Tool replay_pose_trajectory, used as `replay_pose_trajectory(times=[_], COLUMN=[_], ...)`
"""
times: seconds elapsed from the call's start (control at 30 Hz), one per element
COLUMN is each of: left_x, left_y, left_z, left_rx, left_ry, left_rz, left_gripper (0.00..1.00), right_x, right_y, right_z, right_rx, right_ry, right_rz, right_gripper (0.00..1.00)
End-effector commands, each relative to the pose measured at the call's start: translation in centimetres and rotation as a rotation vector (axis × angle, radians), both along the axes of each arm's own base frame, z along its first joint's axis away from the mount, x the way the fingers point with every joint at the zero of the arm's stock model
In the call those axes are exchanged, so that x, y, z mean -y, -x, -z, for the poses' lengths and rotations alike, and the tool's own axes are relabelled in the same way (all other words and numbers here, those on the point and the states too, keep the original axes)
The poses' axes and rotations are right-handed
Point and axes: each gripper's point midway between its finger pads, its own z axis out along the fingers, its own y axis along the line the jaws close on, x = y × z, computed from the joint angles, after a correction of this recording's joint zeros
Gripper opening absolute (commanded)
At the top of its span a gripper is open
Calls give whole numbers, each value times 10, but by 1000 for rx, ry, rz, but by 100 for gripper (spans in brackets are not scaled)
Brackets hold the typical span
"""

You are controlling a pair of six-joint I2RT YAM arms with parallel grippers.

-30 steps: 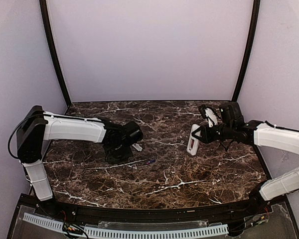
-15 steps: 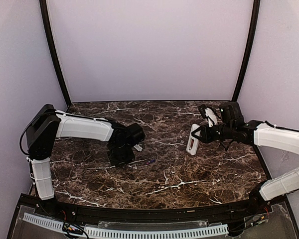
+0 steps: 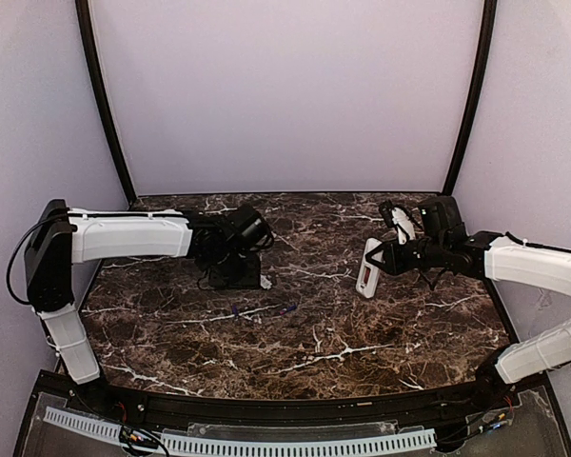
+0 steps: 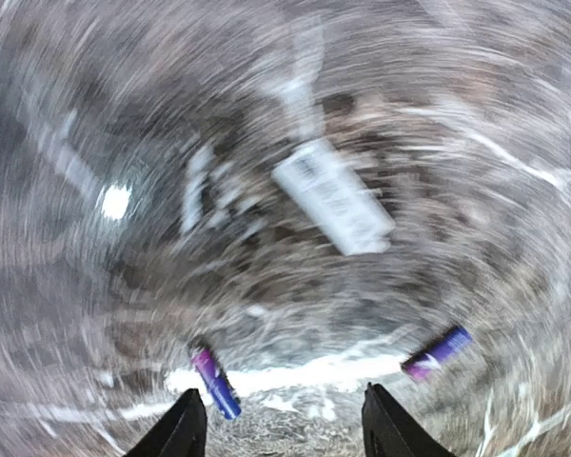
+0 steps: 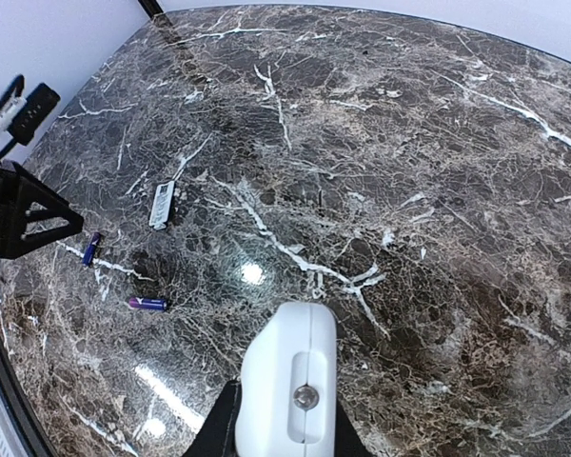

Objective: Load the batteries into the remote control
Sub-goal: Pick up the battery from the center of the board.

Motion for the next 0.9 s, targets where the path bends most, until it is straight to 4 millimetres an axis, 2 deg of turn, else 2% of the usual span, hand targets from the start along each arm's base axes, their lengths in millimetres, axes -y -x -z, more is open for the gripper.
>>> replay_pose_trajectory(times=[0.0,0.1,0.27,0.47,0.87], left_x=[39,67,91,102,106], left_y=[-12,-1,6,10,15], left_z=[-49,-59,-44,-21,25], left_rx=[201,221,122,34,-105], left_ry=[47,106,97,21,-86], left_rz=[515,770,958,1109,1203], left_gripper=[57,58,53,46,35], right_x=[-2,-2,1,6,8], right_y=[-2,-1,0,0,-2], right_z=[-13,-11,-8,-7,-5], right_rx=[44,37,20,6,-8], right_ry=[-32,-32,-42,-60,-72], right_rz=[-12,-16,-19,-19,-19], right_gripper=[0,0,0,0,0])
